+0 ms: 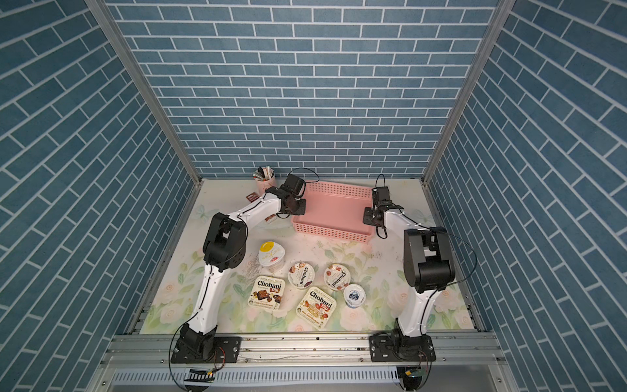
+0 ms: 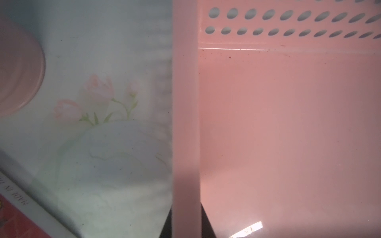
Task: Put the yogurt in the basket
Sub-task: Move the basket to the center of the board.
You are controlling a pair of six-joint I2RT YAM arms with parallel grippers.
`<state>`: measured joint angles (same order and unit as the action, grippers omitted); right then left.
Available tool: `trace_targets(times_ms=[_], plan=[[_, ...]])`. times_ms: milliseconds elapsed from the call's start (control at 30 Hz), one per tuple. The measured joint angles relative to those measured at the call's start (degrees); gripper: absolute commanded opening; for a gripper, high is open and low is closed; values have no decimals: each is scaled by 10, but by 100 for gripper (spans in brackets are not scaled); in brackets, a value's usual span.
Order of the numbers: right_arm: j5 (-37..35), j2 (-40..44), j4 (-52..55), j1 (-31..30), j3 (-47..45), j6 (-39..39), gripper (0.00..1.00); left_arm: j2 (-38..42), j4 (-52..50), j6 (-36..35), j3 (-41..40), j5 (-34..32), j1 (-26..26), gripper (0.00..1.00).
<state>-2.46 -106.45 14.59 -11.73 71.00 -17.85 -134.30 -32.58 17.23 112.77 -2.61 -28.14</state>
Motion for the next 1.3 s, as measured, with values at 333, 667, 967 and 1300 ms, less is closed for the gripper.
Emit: trace_targets(times_ms=[333, 667, 967, 1300], plan=[[-6, -21, 49, -56, 45, 2, 0, 112, 17, 15, -158, -50, 8, 0], [-17, -35, 51, -90, 57, 1, 0, 173, 43, 22, -243, -82, 14, 0], [-26, -34, 41, -97, 49, 4, 0, 190, 81, 34, -294, -80, 15, 0], [-26, -20, 11, -100, 21, 7, 0, 197, 89, 39, -309, -76, 15, 4]])
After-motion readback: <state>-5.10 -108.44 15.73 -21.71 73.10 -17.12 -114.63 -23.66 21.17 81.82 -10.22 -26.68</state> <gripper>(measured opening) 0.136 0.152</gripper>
